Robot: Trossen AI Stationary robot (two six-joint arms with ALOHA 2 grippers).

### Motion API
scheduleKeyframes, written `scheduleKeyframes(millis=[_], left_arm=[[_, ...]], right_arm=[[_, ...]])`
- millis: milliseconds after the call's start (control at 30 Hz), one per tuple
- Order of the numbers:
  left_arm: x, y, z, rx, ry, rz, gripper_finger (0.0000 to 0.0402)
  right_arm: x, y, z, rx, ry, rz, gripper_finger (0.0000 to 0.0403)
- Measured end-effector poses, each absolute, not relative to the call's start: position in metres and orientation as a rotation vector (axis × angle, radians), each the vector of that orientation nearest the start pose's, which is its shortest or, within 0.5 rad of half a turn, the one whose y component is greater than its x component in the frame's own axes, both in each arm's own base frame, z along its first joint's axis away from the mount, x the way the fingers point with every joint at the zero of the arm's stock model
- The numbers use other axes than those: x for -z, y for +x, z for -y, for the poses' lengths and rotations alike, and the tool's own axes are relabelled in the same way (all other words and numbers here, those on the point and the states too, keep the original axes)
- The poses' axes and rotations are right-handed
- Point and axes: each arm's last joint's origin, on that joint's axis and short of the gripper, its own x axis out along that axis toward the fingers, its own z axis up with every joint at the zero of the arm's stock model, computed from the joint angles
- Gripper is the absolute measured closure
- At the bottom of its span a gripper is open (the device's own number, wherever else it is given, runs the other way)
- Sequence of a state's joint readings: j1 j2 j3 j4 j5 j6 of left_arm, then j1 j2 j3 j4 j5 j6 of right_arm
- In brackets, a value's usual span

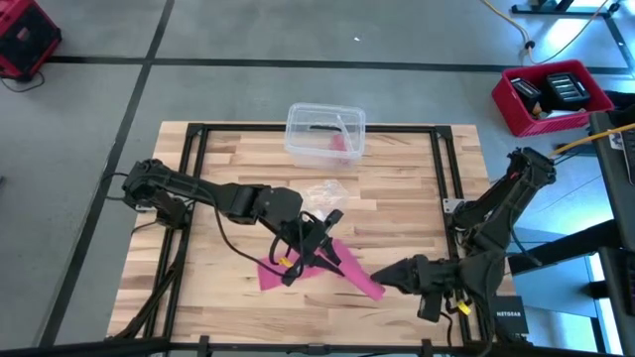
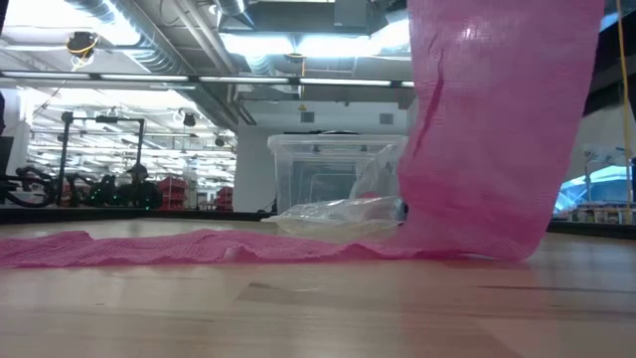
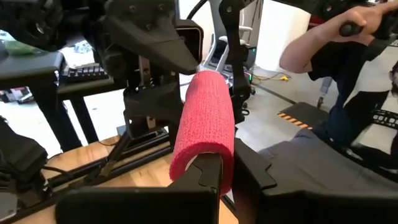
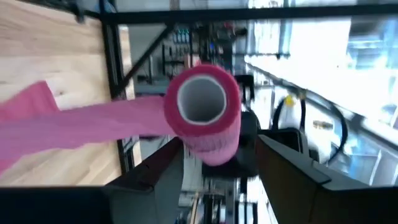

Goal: Roll bandage
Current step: Roll the pink bandage

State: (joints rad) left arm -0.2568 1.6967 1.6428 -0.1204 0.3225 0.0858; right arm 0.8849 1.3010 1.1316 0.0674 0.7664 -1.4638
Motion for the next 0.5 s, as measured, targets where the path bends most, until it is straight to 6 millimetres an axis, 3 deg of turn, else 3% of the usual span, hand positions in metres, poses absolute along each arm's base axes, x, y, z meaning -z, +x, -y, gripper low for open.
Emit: scheduleKeyframes(millis=[333,500], left_arm=[[-0.388,0.386,0.103,0.56,0.049,-0.188,0.039],[-0.387,0.387,0.101,0.554,0.043,-0.195,0.0383]], right_arm=[[-0.35,0.222,-0.209,-0.269,-1.586,0.031,0.0205],[-0.346,0.225,-0.211,-0.25,-1.596,0.004,0.021]])
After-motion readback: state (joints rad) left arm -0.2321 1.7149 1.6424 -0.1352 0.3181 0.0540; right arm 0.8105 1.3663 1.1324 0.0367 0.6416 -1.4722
